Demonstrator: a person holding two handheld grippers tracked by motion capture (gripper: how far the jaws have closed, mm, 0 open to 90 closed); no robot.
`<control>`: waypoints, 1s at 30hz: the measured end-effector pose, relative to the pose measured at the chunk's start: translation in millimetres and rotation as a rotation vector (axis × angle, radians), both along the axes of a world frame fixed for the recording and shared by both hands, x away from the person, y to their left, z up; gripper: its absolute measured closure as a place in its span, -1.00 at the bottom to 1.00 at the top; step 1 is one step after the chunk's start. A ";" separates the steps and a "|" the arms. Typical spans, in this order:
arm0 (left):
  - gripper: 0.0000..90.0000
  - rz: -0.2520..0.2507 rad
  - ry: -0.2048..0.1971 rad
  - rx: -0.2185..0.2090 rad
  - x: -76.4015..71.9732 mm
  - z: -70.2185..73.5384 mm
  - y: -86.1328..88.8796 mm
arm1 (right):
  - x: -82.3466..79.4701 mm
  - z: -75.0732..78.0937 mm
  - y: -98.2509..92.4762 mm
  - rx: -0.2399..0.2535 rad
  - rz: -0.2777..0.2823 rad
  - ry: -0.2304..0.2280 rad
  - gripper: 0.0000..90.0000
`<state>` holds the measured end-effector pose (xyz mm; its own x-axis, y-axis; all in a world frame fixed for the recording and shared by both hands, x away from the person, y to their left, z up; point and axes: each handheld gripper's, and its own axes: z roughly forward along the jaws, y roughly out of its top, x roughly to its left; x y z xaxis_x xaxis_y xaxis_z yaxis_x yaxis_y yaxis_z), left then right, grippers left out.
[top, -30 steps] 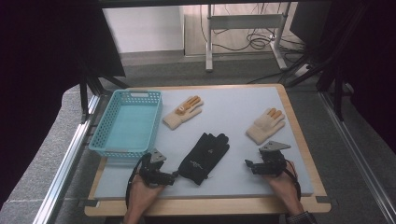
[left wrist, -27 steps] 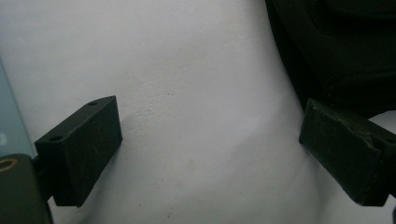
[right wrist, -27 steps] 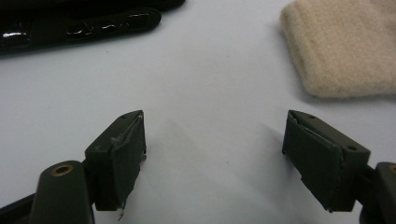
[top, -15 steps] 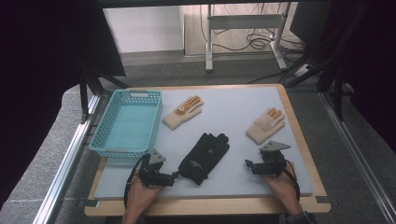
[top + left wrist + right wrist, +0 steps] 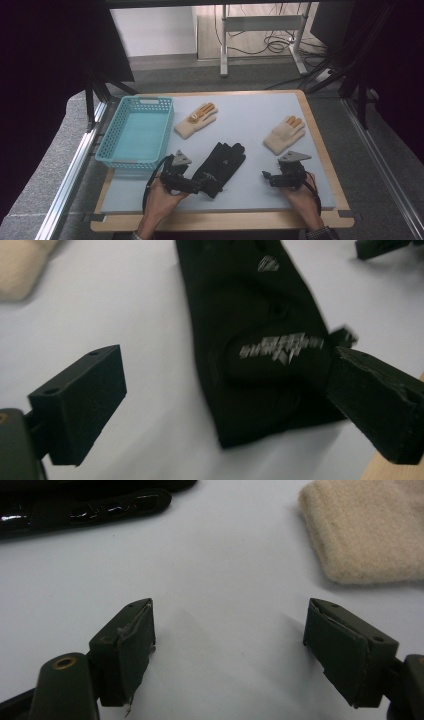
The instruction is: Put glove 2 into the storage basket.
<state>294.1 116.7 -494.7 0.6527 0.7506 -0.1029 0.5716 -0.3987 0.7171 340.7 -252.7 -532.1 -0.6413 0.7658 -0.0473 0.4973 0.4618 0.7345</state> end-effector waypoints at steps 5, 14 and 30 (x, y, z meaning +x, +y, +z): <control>-0.99 -0.035 0.073 0.008 26.4 -4.2 -26.5 | 0.1 0.0 -0.1 0.000 0.001 -0.001 -0.55; -1.00 -0.030 0.174 0.060 53.6 -23.4 -53.6 | 0.2 0.0 -0.2 0.000 0.001 -0.001 -0.55; -0.95 -0.051 0.151 0.221 43.5 -32.6 -82.0 | 0.2 -0.1 -0.2 0.000 0.001 -0.001 -0.55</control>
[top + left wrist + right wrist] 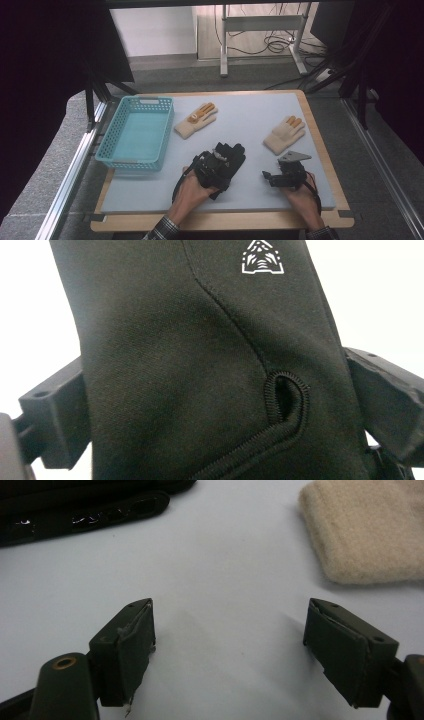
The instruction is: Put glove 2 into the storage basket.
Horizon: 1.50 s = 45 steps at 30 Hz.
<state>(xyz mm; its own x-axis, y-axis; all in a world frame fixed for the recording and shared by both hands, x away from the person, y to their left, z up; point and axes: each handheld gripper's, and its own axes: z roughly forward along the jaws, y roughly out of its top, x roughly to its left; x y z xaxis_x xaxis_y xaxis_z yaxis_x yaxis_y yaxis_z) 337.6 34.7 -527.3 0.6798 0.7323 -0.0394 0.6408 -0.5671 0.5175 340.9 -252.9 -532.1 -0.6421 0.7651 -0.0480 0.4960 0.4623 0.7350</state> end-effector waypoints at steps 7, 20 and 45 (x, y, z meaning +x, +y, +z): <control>0.04 0.020 -0.015 -0.022 5.9 7.7 19.9 | -0.1 0.0 0.1 0.000 -0.001 0.001 -0.55; 0.40 0.005 -0.049 -0.061 12.1 25.0 34.5 | -0.1 0.0 0.0 0.001 -0.001 0.001 -0.55; 0.38 0.115 -0.128 -0.045 42.8 92.9 85.2 | -0.1 0.0 -0.1 0.000 -0.001 0.001 -0.55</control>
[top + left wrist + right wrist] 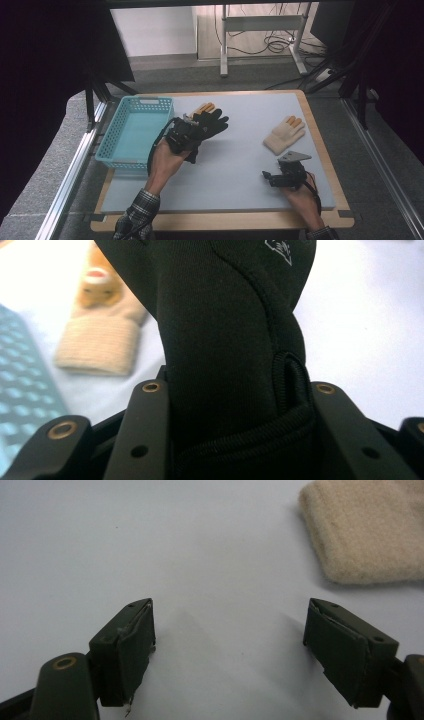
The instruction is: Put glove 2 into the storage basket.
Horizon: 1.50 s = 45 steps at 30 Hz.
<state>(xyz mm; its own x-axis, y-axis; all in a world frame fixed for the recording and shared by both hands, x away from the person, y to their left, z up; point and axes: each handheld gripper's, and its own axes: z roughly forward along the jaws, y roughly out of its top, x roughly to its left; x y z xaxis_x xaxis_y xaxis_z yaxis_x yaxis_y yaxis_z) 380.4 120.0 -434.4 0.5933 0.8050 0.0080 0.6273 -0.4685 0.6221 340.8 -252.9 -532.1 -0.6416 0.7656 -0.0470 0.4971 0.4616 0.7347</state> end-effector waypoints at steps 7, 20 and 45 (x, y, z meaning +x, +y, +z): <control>0.38 0.088 -0.018 0.003 9.8 19.9 31.5 | 0.0 0.0 0.0 0.000 0.000 0.000 -0.55; 0.38 0.280 -0.029 0.021 21.9 41.2 103.5 | 0.0 0.0 0.0 0.001 0.000 0.000 -0.55; 0.35 0.509 0.237 0.159 66.5 -47.7 181.8 | 0.0 0.0 0.0 0.002 -0.001 0.000 -0.55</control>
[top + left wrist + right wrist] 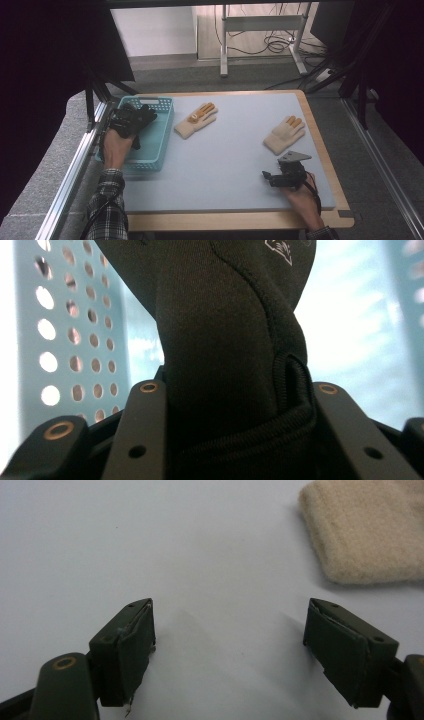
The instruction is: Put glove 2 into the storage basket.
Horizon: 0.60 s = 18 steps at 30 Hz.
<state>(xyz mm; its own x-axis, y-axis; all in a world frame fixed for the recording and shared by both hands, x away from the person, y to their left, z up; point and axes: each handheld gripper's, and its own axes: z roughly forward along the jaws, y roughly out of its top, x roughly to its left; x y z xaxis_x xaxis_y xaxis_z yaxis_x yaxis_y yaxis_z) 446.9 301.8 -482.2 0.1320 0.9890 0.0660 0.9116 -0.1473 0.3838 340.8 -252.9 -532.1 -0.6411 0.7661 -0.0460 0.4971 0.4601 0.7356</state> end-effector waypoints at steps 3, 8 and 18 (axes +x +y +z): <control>0.34 0.018 0.037 0.038 3.9 -10.4 4.0 | 0.0 0.0 0.0 0.001 0.000 0.000 -0.55; 0.30 0.040 0.071 0.056 6.7 -19.0 13.0 | 0.0 0.0 0.0 0.001 0.000 0.000 -0.55; -0.50 0.015 0.116 0.074 8.4 -22.3 15.8 | 0.0 0.0 0.0 0.001 0.001 0.000 -0.55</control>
